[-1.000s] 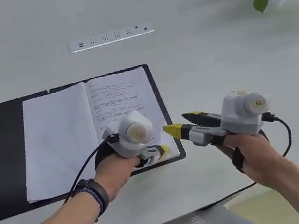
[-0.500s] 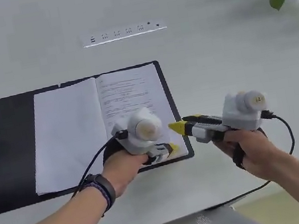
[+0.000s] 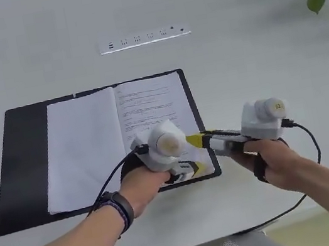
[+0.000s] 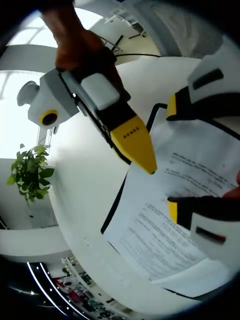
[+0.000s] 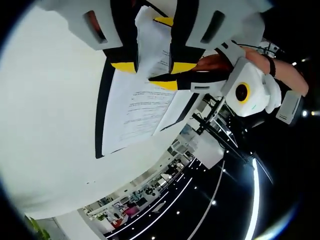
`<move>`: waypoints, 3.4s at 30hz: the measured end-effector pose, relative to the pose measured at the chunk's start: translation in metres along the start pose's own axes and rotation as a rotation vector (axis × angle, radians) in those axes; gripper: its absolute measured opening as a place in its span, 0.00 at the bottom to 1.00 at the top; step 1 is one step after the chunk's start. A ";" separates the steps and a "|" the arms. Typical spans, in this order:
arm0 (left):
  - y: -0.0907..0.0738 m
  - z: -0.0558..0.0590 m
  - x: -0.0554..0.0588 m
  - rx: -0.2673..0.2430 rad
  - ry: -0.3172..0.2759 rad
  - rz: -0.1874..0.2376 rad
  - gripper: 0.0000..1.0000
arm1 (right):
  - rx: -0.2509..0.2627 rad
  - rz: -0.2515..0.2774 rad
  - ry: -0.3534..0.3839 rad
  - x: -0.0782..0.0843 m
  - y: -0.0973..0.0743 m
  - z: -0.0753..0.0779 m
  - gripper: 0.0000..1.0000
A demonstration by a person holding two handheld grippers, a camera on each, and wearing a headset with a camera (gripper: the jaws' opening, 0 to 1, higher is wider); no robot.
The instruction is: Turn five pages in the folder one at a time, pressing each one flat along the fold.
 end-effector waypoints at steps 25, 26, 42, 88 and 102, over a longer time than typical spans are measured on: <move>-0.037 0.000 0.002 -0.035 -0.065 0.051 0.70 | -0.024 0.004 0.096 0.008 -0.009 -0.008 0.00; -0.039 -0.001 0.002 -0.039 -0.068 0.054 0.70 | -0.026 0.012 0.107 0.007 -0.009 -0.008 0.00; -0.075 -0.024 0.012 -0.100 -0.095 0.093 0.70 | -0.011 0.057 0.116 0.004 -0.007 -0.019 0.00; -0.258 -0.090 0.123 -0.388 -0.275 0.159 0.75 | -0.276 -0.020 0.033 0.014 0.086 -0.180 0.00; -0.299 -0.088 0.152 -0.454 -0.341 0.178 0.76 | -0.306 -0.080 0.016 0.032 0.119 -0.205 0.00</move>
Point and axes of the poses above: the centre of the closed fingertips' face, and the gripper's own axes: y roughly forward along the fingers, z roughly to its right, x roughly out of its underside, the point moved 1 cm from there along -y, roughly backward along the fingers, and after that the axes turned 13 degrees about y, right-handed, at the moved point
